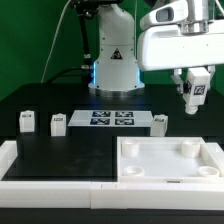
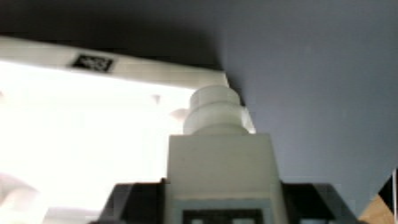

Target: Assemble one leg

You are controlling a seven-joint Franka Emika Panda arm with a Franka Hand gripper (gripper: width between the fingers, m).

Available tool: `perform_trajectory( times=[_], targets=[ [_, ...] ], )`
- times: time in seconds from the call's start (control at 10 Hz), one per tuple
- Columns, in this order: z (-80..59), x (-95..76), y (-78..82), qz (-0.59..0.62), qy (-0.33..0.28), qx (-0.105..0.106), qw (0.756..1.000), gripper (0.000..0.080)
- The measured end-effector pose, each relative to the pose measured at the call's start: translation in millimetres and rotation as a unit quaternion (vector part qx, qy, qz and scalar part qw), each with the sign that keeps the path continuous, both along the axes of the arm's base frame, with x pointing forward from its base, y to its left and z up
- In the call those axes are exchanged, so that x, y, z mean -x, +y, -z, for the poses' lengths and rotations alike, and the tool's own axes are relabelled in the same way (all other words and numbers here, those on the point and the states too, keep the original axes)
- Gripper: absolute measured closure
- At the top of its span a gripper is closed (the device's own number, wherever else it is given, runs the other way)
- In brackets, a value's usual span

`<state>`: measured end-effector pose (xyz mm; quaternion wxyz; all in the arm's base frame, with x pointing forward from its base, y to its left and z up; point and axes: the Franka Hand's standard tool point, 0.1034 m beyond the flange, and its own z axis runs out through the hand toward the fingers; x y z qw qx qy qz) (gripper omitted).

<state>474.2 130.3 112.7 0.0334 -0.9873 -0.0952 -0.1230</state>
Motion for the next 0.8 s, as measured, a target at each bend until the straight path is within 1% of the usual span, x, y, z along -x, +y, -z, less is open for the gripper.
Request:
perform_trajectory(
  times=[0.1,0.2,0.3,0.4,0.6,0.7,0.8],
  targets=[
    [-0.8,-1.6,0.3,0.0,0.004,0.001,1.0,0.0509],
    [-0.1,-8.4,-2.7,-0.023,-0.003,0.006,1.0,0.0509],
    [2.6,-25.8,-10.6,-0.046,-0.01,0.013,0.999,0.0509],
    [2.2,-52.2,-14.1,-0.061,-0.023,0.016,0.998,0.0509],
    [-1.2,-93.7,-16.8,-0.086,-0.038,0.021,0.995,0.0509],
    [0.1,-112.1,-18.8,-0.095,-0.046,0.023,0.994,0.0509],
    [0.6,-121.6,-21.3,-0.098,-0.045,0.023,0.994,0.0509]
  ],
)
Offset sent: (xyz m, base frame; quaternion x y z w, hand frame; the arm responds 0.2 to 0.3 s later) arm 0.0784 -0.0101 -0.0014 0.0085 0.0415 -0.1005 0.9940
